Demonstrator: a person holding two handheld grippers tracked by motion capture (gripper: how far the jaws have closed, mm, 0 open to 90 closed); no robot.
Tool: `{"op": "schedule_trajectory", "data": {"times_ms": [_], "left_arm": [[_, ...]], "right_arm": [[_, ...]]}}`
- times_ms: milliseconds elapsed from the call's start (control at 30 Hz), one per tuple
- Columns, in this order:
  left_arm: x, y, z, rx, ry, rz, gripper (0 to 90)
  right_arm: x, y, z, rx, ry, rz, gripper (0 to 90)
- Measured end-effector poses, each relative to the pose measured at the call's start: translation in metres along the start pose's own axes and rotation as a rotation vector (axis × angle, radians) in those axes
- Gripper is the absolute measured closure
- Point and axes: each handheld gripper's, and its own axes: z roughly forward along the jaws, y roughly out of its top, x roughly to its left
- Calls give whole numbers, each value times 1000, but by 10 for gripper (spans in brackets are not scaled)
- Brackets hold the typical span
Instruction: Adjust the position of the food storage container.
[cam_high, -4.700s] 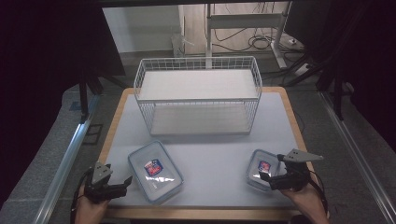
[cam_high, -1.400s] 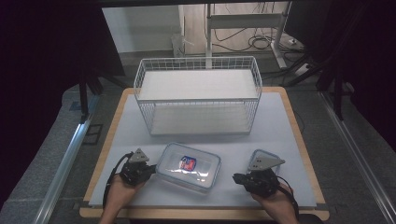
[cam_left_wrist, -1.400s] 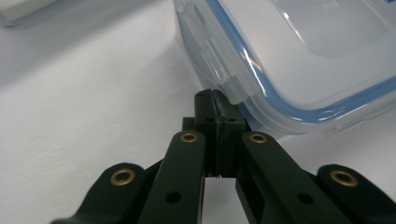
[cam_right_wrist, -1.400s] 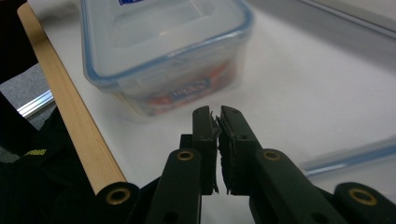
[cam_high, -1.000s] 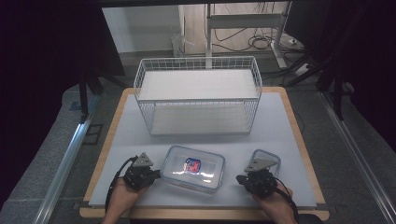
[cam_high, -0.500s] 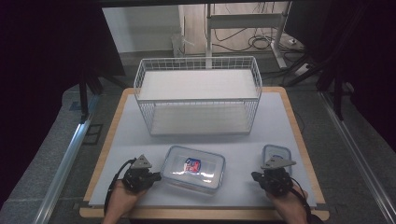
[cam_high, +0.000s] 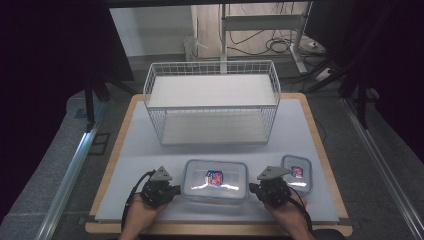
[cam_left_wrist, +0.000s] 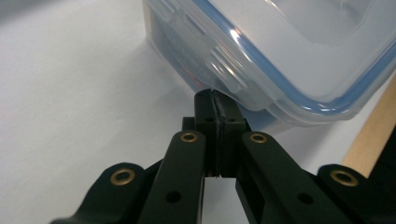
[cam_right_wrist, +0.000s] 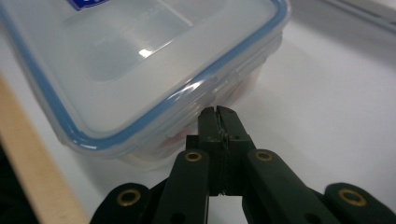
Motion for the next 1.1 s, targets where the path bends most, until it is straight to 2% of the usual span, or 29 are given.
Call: {"op": "schedule_trajectory", "data": {"times_ms": [200,333,500,600,667,700,733,833,867,900,933,1033,1100], "left_arm": [[-4,10,10,23,41,19,899],[-1,10,12,19,38,-1,899],[2,15,15,16,94,-16,900],[6,13,15,3,69,-37,899],[7,13,13,1,61,-40,885],[8,11,7,-6,90,-27,813],[8,11,7,-6,90,-27,783],[10,4,-8,-49,129,-37,719],[11,1,-14,-58,140,-36,671],[11,-3,-19,-69,153,-36,586],[11,-6,-24,-75,160,-21,586],[10,-17,-34,-106,201,23,435],[11,-20,-37,-118,215,34,345]], "right_arm": [[-14,5,3,9,-33,24,895],[-13,4,3,11,-35,22,896],[-7,3,1,15,-30,17,897],[-4,4,1,16,-38,4,896],[-6,4,1,20,-24,9,884],[-7,4,-1,17,-30,-3,853],[-7,4,-3,13,-37,-10,838],[-9,4,-12,-11,-56,-29,786],[-11,4,-18,-25,-61,-41,750],[-17,3,-27,-45,-75,-55,678],[-17,3,-27,-45,-75,-55,678],[-28,-2,-37,-59,-86,-57,570],[-34,-6,-40,-57,-92,-51,493]]}}
